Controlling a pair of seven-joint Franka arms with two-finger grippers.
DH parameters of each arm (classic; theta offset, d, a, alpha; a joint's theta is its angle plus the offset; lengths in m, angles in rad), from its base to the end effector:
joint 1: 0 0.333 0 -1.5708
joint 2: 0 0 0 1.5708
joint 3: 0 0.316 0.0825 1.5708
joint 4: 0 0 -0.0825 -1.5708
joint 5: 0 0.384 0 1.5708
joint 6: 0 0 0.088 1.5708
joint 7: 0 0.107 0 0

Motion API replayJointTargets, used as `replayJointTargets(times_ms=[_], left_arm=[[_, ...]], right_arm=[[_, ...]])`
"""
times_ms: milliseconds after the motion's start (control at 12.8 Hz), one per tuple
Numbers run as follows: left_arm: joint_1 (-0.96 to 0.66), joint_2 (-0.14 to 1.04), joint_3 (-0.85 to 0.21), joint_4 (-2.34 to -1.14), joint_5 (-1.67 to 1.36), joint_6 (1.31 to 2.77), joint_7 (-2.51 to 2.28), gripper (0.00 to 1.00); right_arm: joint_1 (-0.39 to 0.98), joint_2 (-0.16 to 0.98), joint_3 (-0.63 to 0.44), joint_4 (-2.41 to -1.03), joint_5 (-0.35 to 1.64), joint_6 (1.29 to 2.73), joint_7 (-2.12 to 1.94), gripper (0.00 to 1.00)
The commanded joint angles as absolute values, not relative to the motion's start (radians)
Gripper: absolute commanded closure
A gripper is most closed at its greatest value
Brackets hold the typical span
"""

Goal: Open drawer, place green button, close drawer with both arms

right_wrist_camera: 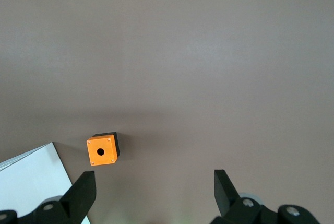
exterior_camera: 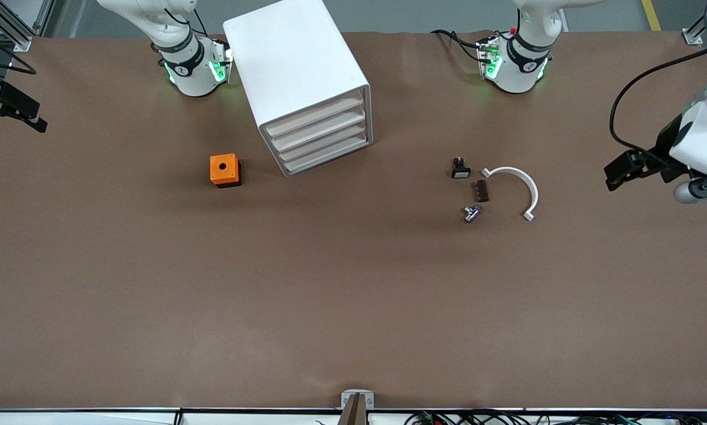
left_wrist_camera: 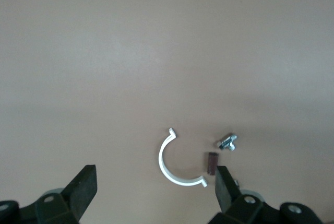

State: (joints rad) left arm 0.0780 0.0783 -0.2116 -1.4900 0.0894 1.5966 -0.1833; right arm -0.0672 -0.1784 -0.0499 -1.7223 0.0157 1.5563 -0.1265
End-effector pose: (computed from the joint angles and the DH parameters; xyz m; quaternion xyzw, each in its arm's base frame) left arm 0.5780 -0.0631 0.6218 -0.9989 -0.0248 -0.0206 0.0337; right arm 0.4927 -0.0586 0.6454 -0.9999 -0.0052 -0.0075 0.0114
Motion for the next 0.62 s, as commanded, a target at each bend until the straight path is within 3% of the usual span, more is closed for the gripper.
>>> replayJointTargets(times_ms=[0,234,545], left_arm=[[0.084,-0.036,-0.190,-1.607,0.048,1.597,-0.110,0.00],[0.037,-0.092,-0.124,-1.672,0.025,1.600,-0.101,0.00],[0.035,-0.127,-0.115,-1.721,0.025,1.615,-0.100,0.00]], right_arm=[[-0.075,-0.207,-0.044,-1.749,0.026,1.572,-0.137,0.00],[-0.075,-0.207,-0.044,-1.749,0.026,1.578,-0.137,0.00],[-0.080,-0.207,-0.046,-1.749,0.026,1.577,-0.137,0.00]])
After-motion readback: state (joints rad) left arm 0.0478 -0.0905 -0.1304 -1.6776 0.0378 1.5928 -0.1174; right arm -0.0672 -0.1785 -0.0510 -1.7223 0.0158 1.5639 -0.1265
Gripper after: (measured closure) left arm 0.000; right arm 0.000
